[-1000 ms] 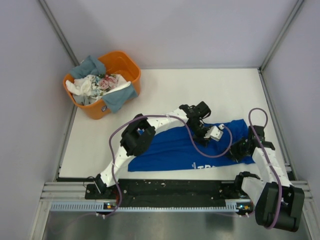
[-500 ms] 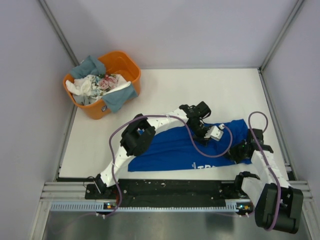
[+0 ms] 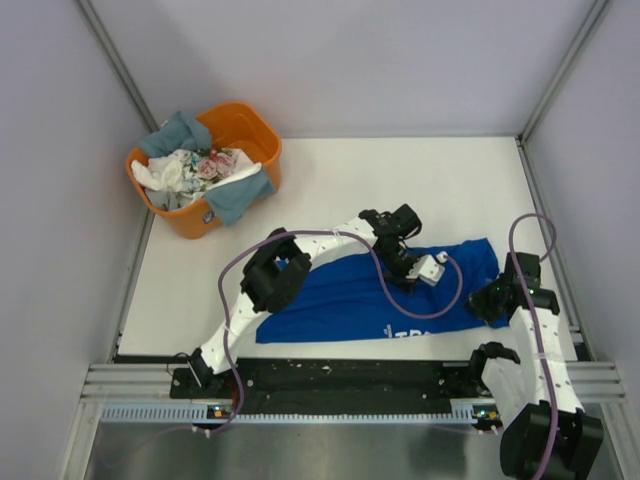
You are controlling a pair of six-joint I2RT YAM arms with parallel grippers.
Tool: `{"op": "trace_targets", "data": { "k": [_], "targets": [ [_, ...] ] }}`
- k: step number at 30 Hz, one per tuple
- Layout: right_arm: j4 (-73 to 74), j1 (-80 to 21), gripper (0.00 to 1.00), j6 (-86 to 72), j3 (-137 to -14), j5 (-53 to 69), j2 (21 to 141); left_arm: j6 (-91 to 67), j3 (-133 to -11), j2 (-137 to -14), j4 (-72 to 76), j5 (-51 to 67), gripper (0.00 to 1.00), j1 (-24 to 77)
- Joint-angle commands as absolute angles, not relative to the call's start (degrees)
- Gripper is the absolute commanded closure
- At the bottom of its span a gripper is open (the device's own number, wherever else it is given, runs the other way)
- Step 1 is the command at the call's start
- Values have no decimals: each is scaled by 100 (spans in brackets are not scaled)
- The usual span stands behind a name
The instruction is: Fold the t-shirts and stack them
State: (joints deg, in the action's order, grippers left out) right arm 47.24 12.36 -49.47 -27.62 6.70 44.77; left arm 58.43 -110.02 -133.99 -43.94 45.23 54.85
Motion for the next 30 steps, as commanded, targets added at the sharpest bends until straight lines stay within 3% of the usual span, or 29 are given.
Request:
{"op": "trace_targets", "data": {
  "k": [1,8,13,20,23,27,30],
  "targets": [
    [5299,1450,100,-4782,-2927,457,4404,6293,-11021,-13122,-4719,4825,99,5572],
    [4844,1485,99,-4615,-2944,807,4499,6363,-11013,-13122,-4764,4553,99,5581],
    [4220,1485,79,-4369,-2874,1063,4938,6355,-11030,-13122,-4764,4570,99,5581],
    [3420,1485,70,-4342,-2488,1801,5221,6319,-11074,-13140,-4755,4605,99,5581],
    [3436,1485,69,-4403,-2435,1758,5168,6302,-11083,-13148,-4755,4605,99,5581],
    [3454,1485,58,-4403,-2321,1670,5317,6284,-11109,-13148,-4755,4614,99,5581],
    [3261,1485,58,-4386,-2285,1819,5501,6275,-11109,-13148,-4764,4632,99,5581]
  ]
}}
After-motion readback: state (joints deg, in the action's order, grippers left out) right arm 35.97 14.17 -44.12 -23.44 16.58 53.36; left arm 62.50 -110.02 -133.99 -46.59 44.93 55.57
